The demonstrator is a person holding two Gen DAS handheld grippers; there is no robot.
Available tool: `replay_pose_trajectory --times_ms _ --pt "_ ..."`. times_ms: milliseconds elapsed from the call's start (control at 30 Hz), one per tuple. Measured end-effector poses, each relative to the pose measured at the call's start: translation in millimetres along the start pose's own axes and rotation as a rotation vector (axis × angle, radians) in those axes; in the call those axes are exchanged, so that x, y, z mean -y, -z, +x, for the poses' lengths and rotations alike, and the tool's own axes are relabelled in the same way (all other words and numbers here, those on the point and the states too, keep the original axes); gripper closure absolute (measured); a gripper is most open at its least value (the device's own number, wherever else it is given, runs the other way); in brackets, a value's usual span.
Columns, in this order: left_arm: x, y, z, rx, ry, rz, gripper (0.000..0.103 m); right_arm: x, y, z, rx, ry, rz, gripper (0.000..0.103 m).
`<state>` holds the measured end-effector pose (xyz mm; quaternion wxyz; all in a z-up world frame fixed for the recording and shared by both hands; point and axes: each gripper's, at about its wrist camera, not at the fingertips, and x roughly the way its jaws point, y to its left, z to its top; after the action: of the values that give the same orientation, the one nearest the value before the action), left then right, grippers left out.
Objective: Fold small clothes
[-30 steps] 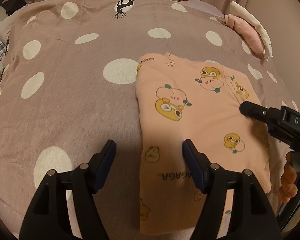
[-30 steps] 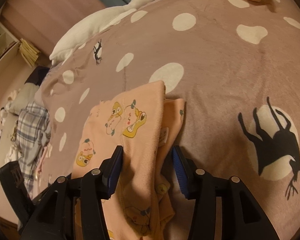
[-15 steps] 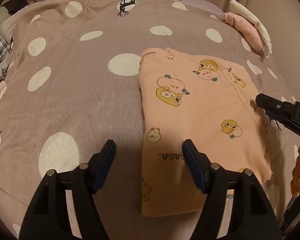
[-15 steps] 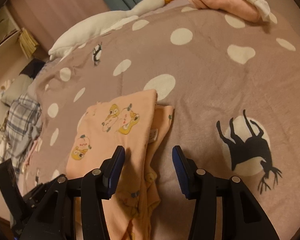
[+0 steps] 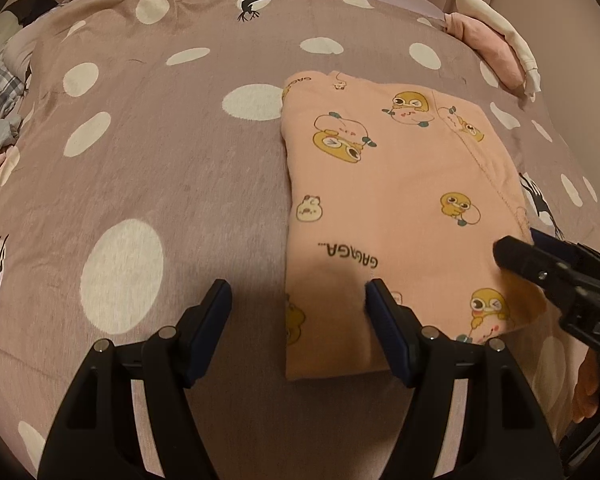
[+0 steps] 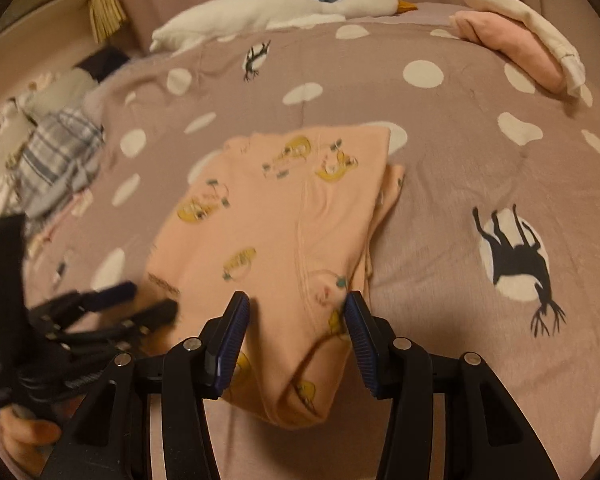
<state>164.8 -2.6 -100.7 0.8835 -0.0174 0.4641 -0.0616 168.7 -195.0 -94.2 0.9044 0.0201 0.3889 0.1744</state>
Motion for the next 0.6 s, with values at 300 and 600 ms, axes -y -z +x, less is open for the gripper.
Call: replay_pose_trajectory --times_ms 300,600 --pt "-1 10 -3 0.003 -0.010 -0.002 0.029 18 12 2 -0.024 0.013 0.067 0.051" --pt "-1 19 -10 0.003 -0.026 -0.003 0.027 20 21 -4 -0.008 0.008 0.111 0.050"
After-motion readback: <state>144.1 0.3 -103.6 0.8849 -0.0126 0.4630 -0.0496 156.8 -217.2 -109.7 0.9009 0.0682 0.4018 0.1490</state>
